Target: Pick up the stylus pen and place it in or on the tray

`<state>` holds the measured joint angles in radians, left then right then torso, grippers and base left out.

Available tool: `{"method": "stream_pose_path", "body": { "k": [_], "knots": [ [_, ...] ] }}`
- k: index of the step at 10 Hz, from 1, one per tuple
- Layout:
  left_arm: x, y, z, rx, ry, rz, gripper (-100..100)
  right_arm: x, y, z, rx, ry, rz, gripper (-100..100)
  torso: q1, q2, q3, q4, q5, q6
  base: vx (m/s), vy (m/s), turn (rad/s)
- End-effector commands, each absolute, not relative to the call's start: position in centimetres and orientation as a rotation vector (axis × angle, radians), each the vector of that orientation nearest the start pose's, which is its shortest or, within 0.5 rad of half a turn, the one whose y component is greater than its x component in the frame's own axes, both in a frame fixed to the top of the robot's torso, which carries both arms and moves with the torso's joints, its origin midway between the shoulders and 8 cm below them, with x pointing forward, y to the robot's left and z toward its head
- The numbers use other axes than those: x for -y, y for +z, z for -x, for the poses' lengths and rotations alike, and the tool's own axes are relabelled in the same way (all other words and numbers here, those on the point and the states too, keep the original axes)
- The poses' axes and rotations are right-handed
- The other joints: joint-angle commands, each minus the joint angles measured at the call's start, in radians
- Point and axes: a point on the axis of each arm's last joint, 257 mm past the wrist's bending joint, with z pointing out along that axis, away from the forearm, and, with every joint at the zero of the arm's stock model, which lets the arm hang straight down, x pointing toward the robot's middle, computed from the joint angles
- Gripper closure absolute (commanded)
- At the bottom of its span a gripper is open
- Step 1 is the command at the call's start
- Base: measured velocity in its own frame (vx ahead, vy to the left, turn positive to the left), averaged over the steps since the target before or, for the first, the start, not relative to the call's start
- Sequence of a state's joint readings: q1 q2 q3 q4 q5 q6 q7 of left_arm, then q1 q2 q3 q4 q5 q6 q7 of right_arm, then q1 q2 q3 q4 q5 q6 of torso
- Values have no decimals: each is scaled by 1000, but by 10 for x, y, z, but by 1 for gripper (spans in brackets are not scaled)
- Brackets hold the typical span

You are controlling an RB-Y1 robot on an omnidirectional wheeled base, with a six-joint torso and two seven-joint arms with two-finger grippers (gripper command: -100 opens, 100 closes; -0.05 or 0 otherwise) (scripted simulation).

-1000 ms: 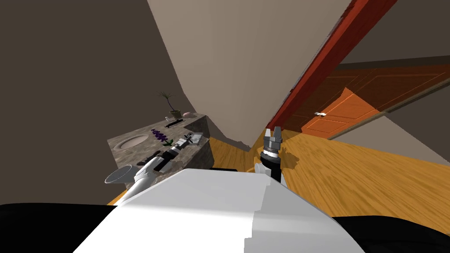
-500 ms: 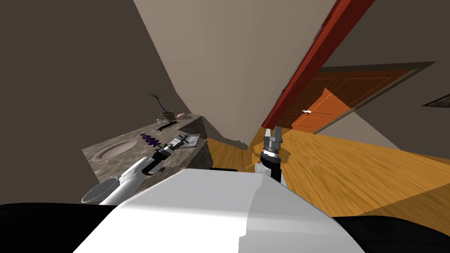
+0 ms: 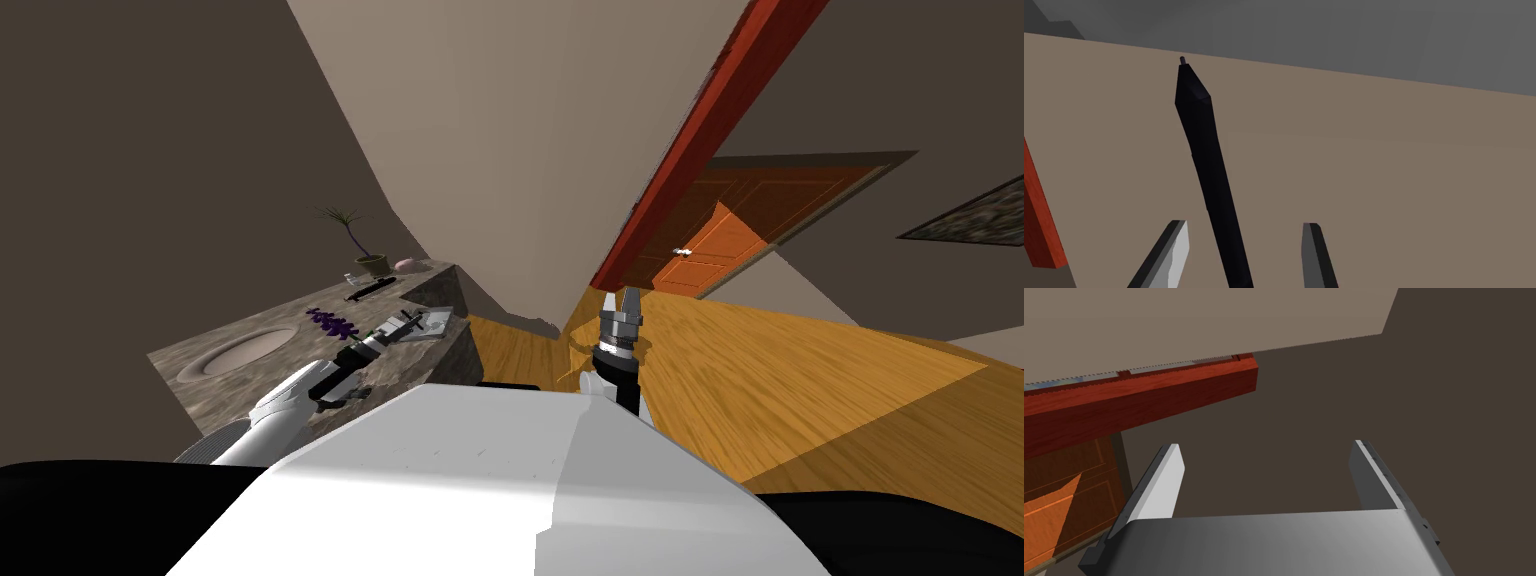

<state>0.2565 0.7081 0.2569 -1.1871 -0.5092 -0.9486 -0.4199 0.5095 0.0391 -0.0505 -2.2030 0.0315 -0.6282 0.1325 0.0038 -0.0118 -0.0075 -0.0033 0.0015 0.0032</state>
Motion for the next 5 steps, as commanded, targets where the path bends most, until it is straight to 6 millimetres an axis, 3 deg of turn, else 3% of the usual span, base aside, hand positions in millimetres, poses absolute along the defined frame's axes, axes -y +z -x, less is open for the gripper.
{"method": "stream_pose_path", "body": {
  "k": [1, 4, 5],
  "knots": [
    [-460, -231, -393, -1557, -277, -269, -100, 295, 11, -333, -601, 1113, -576, 0, 0, 0, 0, 0, 0, 0, 0, 0, 0],
    [-460, -231, -393, -1557, -277, -269, -100, 295, 11, -333, -601, 1113, -576, 0, -1, 0, 0, 0, 0, 0, 0, 0, 0],
    [-460, -231, -393, -1557, -277, -269, 0, 295, 11, -333, -601, 1113, -576, 0, -1, 0, 0, 0, 0, 0, 0, 0, 0]
  ]
}}
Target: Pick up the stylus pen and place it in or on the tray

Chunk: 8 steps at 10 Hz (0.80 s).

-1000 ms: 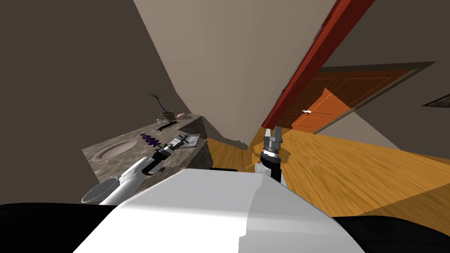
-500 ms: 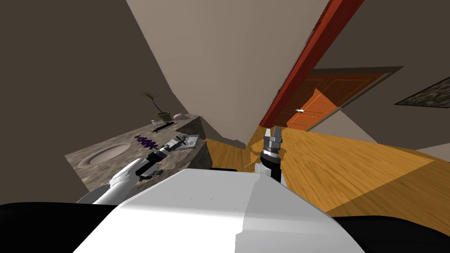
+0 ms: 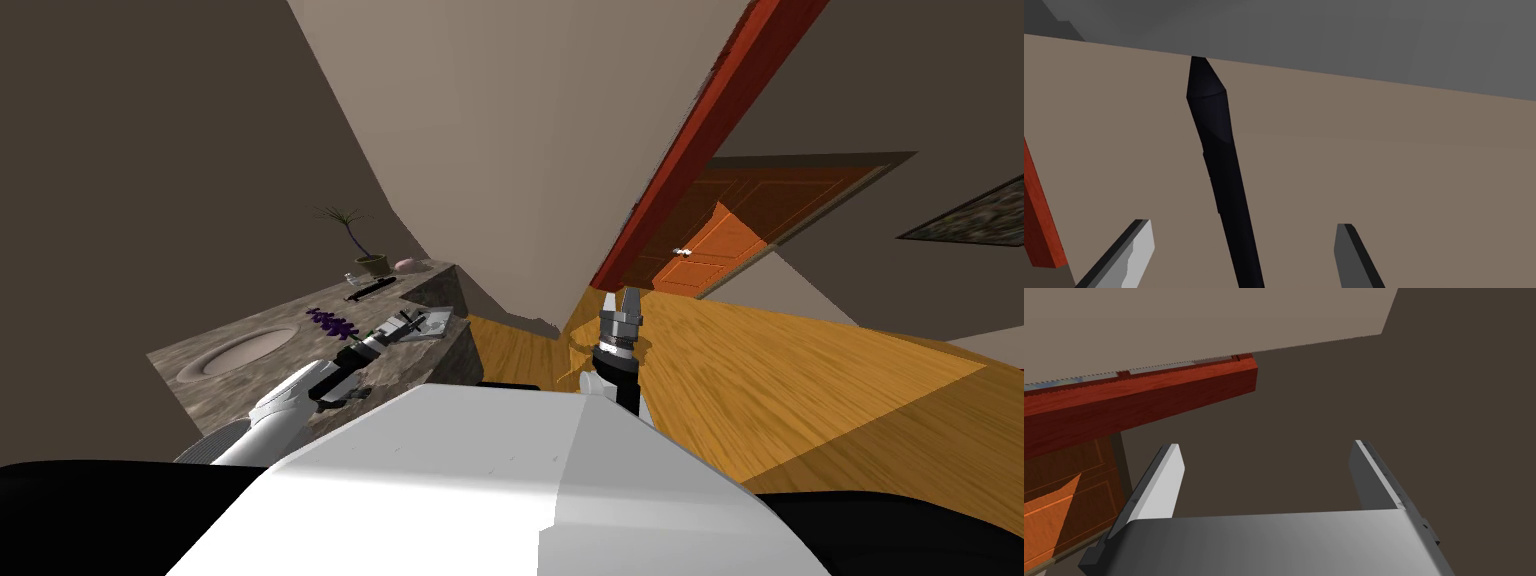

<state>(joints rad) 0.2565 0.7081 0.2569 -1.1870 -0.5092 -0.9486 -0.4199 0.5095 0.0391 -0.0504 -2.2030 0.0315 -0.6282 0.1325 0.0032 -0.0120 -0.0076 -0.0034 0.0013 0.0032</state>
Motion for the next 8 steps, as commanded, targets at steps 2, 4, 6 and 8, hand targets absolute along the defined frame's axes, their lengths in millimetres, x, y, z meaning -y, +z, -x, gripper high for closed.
{"method": "stream_pose_path", "body": {
  "k": [2, 4, 6, 8],
  "knots": [
    [-474, -205, -398, -1548, -276, -274, -100, 295, 11, -333, -601, 1114, -576, 0, -3, 1, 1, 0, -1, 0, -23, -63, 32],
    [-483, -185, -402, -1541, -277, -279, -100, 295, 11, -333, -601, 1114, -576, 0, -4, 2, 1, 0, -1, 0, -29, -54, 19],
    [-491, -165, -405, -1534, -280, -285, -100, 295, 11, -333, -601, 1114, -576, 0, -3, 2, 1, 1, -1, 0, -36, -49, 23],
    [-488, -171, -404, -1536, -279, -283, 0, 295, 11, -333, -601, 1114, -576, 0, -2, 2, 1, 0, 0, 0, -9, -12, 4]
  ]
}}
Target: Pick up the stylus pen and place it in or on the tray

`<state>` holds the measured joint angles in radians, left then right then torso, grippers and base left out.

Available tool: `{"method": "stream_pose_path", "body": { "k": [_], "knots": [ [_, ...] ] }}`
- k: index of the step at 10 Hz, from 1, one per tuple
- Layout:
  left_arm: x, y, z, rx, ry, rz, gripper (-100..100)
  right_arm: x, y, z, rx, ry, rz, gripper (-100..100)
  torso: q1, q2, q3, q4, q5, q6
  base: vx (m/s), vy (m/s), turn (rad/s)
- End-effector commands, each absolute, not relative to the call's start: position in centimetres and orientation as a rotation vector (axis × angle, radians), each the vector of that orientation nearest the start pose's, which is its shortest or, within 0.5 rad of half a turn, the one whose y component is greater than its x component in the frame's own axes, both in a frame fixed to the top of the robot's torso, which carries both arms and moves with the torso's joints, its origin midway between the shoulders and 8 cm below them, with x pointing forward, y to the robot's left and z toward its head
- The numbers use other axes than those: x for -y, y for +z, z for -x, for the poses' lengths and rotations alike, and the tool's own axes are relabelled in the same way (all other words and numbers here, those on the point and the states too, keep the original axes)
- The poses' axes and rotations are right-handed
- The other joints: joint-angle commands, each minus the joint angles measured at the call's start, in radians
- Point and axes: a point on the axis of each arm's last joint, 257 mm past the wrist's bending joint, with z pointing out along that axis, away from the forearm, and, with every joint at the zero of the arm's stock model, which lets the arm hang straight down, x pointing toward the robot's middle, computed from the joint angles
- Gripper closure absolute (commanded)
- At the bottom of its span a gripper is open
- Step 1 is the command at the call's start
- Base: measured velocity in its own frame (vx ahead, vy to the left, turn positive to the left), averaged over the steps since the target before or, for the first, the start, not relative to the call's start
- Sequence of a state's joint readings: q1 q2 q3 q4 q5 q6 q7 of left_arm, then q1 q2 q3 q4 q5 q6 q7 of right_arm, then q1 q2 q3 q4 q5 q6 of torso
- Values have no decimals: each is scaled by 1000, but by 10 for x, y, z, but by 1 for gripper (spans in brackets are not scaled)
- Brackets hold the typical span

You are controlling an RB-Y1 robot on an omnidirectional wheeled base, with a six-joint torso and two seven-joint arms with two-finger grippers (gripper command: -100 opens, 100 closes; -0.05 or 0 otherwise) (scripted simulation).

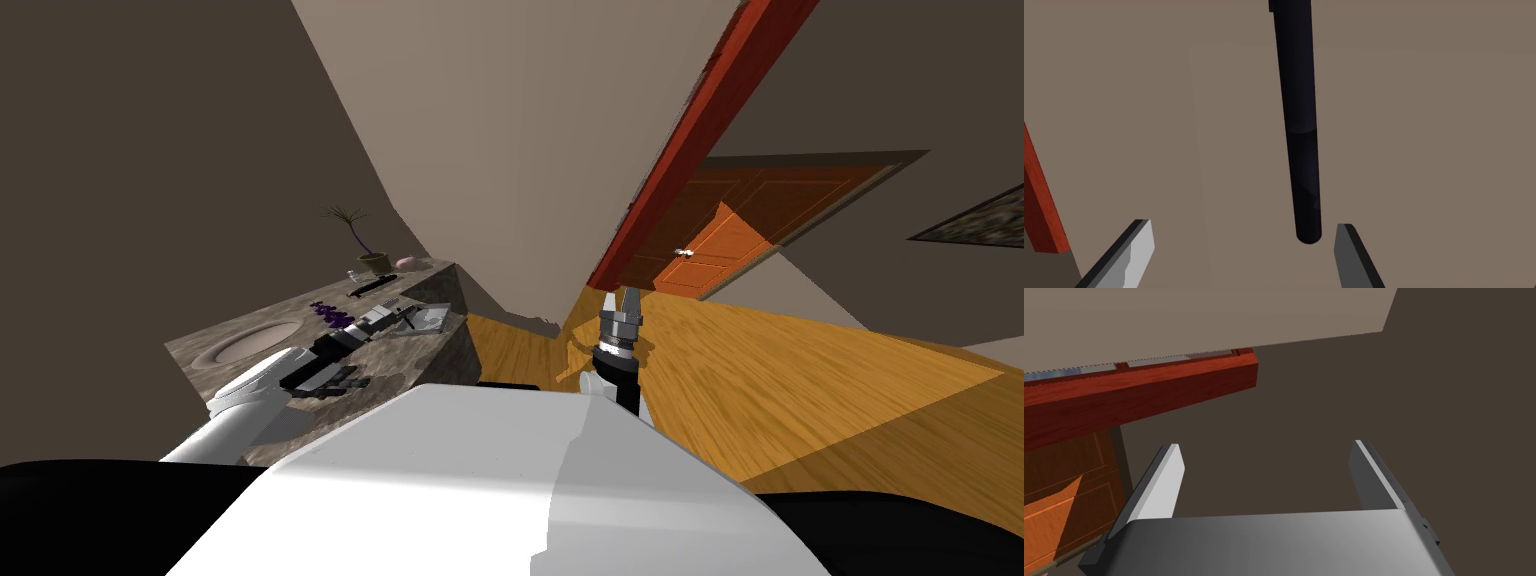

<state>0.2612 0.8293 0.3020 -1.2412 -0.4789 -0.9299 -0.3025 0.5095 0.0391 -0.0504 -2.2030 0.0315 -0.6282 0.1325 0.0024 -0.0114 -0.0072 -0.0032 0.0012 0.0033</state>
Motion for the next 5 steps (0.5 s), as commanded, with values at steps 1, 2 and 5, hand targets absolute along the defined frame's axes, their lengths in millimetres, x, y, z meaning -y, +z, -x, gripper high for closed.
{"method": "stream_pose_path", "body": {
  "k": [1, 2, 5],
  "knots": [
    [-488, -172, -404, -1536, -278, -283, 0, 295, 11, -333, -601, 1114, -576, 0, 0, 0, 0, 0, 0, 0, 0, 0, 0],
    [-488, -172, -404, -1536, -279, -283, 0, 295, 11, -333, -601, 1113, -576, 0, 0, 0, 0, 0, 0, 0, 0, 0, 0],
    [-488, -172, -404, -1536, -279, -283, 0, 295, 11, -333, -601, 1113, -576, 0, 1, -1, 0, 0, 0, 0, 0, 0, 0]
  ]
}}
